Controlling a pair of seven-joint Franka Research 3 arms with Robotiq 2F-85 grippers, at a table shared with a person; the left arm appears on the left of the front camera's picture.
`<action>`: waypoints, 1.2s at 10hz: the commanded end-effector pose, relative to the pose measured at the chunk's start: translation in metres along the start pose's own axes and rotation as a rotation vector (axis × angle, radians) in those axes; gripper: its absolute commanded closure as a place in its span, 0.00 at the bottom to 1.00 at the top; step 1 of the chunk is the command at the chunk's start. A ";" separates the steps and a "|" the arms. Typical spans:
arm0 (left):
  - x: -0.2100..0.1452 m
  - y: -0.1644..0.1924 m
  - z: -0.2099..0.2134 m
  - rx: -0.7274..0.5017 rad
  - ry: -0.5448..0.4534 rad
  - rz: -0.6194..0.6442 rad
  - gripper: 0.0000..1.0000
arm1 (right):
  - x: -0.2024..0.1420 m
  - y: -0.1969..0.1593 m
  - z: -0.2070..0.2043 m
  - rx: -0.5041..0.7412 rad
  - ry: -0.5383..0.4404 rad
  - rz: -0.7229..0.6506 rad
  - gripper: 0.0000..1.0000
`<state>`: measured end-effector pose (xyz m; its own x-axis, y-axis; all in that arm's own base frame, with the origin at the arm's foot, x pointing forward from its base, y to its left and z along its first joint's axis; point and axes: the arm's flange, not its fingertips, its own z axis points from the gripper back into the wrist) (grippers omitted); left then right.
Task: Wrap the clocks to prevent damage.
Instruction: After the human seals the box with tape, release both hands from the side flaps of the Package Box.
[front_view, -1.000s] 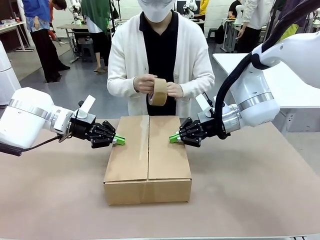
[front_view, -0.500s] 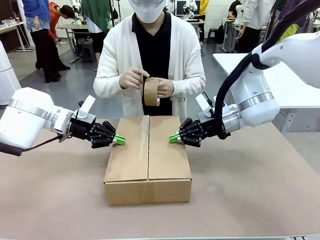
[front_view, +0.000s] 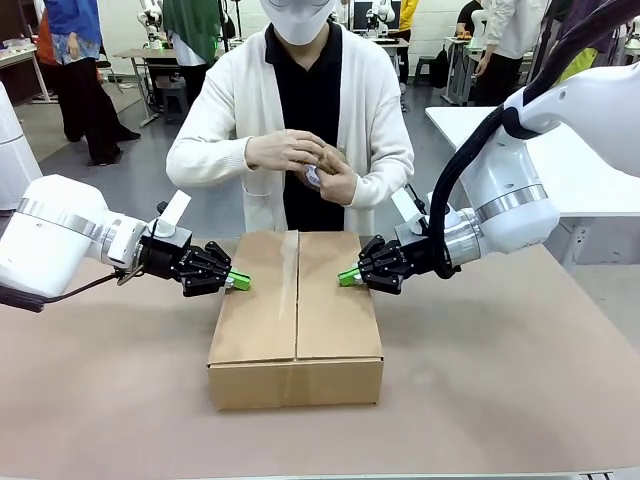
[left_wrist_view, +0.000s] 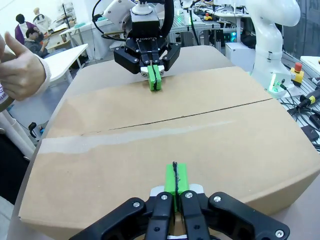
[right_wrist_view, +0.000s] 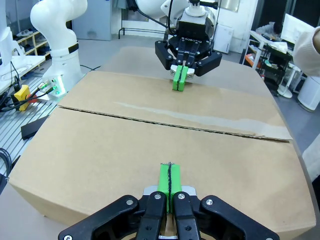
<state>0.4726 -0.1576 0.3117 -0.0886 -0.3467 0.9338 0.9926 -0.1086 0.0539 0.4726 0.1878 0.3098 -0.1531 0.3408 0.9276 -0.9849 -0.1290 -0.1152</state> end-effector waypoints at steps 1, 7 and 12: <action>-0.003 0.000 0.000 0.009 0.014 -0.004 0.99 | -0.003 0.000 -0.002 -0.003 0.012 -0.003 0.99; -0.003 0.000 0.000 0.009 0.014 -0.004 0.99 | -0.003 0.000 -0.002 -0.003 0.012 -0.003 0.99; -0.003 0.000 0.000 0.009 0.014 -0.004 0.99 | -0.003 0.000 -0.002 -0.003 0.012 -0.003 0.99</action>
<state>0.4726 -0.1576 0.3117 -0.0886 -0.3467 0.9338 0.9926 -0.1086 0.0539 0.4726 0.1878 0.3098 -0.1531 0.3408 0.9276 -0.9849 -0.1290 -0.1152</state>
